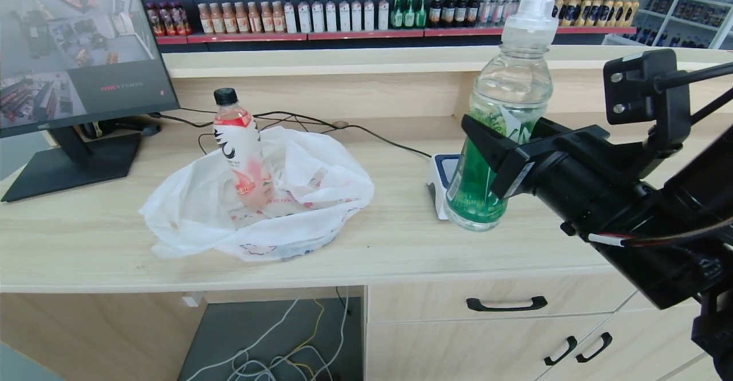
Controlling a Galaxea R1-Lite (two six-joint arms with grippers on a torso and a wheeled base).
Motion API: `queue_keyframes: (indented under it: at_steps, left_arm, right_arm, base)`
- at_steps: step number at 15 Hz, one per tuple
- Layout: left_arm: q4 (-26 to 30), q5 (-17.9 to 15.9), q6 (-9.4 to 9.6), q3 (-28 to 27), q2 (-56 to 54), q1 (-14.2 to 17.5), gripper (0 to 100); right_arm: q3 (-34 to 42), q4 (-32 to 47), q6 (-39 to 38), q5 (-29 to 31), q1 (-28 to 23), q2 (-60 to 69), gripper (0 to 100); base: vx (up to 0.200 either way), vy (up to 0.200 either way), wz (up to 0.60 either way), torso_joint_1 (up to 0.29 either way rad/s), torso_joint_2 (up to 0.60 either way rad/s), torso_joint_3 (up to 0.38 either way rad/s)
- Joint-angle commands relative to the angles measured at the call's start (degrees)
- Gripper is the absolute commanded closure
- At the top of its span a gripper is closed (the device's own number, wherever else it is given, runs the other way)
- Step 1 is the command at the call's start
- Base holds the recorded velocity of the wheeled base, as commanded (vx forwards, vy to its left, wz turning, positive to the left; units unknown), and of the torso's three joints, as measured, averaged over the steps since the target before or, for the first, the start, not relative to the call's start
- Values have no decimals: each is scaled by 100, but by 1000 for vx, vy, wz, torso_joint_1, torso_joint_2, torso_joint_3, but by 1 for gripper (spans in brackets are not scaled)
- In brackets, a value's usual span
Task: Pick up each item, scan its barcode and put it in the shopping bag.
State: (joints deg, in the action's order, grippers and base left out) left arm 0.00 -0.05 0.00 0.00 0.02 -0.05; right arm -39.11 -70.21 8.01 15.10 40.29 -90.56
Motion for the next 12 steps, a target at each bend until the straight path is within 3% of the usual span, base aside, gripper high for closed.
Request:
queue_keyframes:
  at_steps: [1, 6, 12]
  left_arm:
    - [0, -4, 0, 0, -2, 5, 0]
    - [0, -4, 0, 0, -2, 5, 0]
    - [0, -4, 0, 0, -2, 5, 0]
  right_arm:
    - [0, -2, 16, 1, -39, -32, 100]
    - [-27, -2, 140, 1, -127, -32, 100]
    - [-18, -2, 517, -675, -909, -128, 100]
  base:
    - [0, 0, 0, 0, 0, 0]
    - [0, 0, 0, 0, 0, 0]
    - [0, 0, 0, 0, 0, 0]
